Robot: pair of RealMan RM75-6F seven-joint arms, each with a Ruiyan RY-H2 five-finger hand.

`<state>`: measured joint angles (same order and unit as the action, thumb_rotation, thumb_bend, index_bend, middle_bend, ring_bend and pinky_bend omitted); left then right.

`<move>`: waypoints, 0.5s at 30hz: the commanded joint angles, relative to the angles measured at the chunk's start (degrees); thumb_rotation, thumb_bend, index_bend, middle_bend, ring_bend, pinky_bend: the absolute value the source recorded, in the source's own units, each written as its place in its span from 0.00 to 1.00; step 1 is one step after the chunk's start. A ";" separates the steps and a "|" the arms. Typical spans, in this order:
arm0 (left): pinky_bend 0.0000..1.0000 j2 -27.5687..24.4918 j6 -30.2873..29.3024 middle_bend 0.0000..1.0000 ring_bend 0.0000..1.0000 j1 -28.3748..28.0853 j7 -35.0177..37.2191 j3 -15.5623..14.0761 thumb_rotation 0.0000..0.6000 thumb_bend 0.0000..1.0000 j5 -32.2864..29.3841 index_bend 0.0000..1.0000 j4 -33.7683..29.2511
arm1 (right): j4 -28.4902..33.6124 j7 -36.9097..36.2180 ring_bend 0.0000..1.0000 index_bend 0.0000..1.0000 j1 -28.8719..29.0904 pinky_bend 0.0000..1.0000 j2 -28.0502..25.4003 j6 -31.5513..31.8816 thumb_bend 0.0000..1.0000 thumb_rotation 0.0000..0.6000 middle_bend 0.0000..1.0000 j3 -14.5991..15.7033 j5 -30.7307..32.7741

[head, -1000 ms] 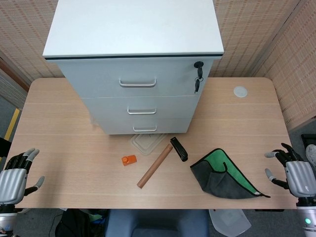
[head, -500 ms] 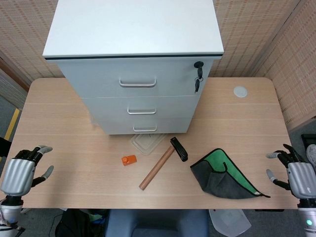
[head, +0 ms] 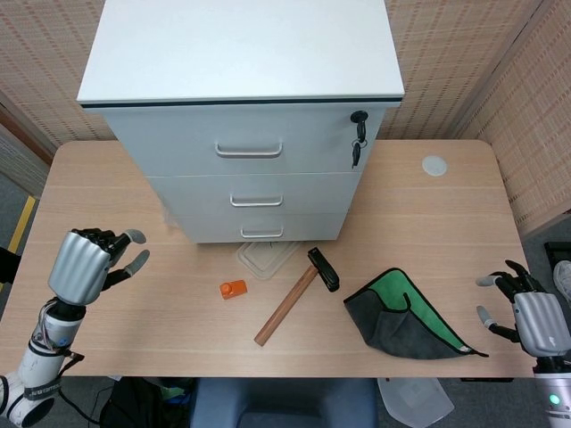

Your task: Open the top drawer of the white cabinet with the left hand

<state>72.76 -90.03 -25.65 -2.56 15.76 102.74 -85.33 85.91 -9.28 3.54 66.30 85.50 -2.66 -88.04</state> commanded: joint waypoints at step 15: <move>1.00 9.18 1.97 1.00 1.00 -13.37 -3.90 10.94 1.00 0.25 -8.09 0.53 1.08 | 0.76 1.31 0.23 0.36 1.13 0.28 -0.39 -2.17 0.27 1.00 0.34 -0.19 0.78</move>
<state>81.06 -88.56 -37.85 -5.87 25.71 95.56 -84.59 86.67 -7.98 4.66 65.92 83.33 -2.85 -87.26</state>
